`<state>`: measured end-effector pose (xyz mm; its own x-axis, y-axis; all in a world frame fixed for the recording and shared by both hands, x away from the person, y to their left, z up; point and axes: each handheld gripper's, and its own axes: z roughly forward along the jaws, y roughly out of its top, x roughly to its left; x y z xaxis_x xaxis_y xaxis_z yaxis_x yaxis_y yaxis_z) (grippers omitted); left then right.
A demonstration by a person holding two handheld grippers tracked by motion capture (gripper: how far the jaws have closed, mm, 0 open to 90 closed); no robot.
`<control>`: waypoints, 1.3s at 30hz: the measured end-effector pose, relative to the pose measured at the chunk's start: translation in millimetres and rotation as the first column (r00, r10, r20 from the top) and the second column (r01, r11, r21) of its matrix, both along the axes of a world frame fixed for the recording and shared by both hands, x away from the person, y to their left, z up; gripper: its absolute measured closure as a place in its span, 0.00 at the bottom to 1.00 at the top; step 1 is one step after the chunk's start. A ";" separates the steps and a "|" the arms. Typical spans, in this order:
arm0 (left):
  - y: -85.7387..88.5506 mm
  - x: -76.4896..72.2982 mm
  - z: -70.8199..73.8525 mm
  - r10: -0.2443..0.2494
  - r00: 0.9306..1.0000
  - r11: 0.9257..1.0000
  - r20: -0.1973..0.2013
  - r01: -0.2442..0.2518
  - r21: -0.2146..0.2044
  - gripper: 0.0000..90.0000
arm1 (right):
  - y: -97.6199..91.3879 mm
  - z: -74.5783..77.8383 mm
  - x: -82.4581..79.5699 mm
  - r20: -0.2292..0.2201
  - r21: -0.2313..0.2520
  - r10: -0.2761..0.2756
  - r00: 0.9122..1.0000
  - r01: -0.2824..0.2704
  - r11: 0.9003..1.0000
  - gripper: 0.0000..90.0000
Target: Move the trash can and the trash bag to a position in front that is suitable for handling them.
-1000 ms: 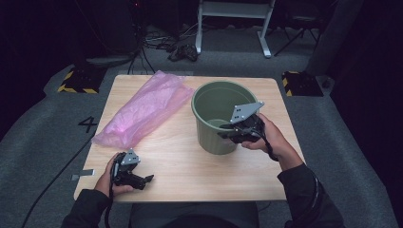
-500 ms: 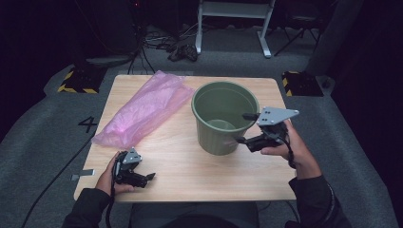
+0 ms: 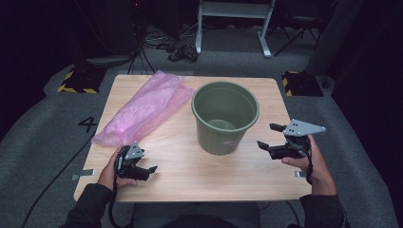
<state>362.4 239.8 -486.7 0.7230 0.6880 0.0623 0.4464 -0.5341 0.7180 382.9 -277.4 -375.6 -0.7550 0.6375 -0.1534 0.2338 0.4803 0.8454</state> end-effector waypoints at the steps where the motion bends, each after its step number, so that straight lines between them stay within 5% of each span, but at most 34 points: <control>1: 0.1 1.8 1.3 -0.001 1.000 1.000 0.000 0.001 -0.012 0.18 | -2.6 -7.8 1.4 -0.015 -0.013 -0.016 1.000 0.016 1.000 0.22; 11: -10.5 33.7 10.6 0.050 0.998 0.999 0.048 -0.050 -0.002 0.19 | -20.1 -78.5 16.3 -0.146 -0.096 -0.096 0.985 0.082 0.992 0.22; 17: -9.5 53.8 16.7 0.127 0.988 0.992 0.087 -0.127 -0.002 0.19 | -27.4 -95.2 22.3 -0.175 -0.092 -0.117 0.978 0.102 0.990 0.22; 21: -4.8 68.0 17.7 0.170 0.982 0.985 0.085 -0.169 -0.017 0.18 | -30.4 -102.9 26.1 -0.189 -0.092 -0.129 0.973 0.113 0.989 0.23; 25: -1.6 81.4 13.1 0.224 0.972 0.974 0.067 -0.225 0.016 0.20 | -32.2 -108.1 29.1 -0.201 -0.102 -0.144 0.969 0.126 0.987 0.23; 27: 1.8 88.4 8.9 0.262 0.964 0.965 0.039 -0.263 0.016 0.25 | -32.6 -109.5 29.9 -0.204 -0.099 -0.146 0.968 0.128 0.987 0.23; 29: 4.0 91.1 7.0 0.267 0.963 0.963 0.020 -0.268 0.018 0.29 | -32.7 -110.0 30.1 -0.204 -0.097 -0.147 0.968 0.130 0.987 0.23; 30: 7.5 95.9 2.7 0.309 0.951 0.950 0.000 -0.308 0.047 0.36 | -32.8 -111.3 30.2 -0.208 -0.095 -0.144 0.967 0.126 0.987 0.23; 33: 15.5 100.4 -2.8 0.341 0.939 0.940 -0.042 -0.339 0.047 0.46 | -33.1 -113.5 30.7 -0.217 -0.097 -0.145 0.965 0.126 0.987 0.24; 39: 26.2 100.4 -4.9 0.302 0.950 0.953 -0.078 -0.302 0.004 0.77 | -32.9 -117.0 31.1 -0.231 -0.096 -0.142 0.962 0.123 0.988 0.24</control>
<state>462.8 265.9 -491.6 0.4839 0.8751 0.0086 0.6397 -0.3604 0.6789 414.0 -310.3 -492.6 -0.6852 0.7275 -0.0349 0.4887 0.4948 0.7186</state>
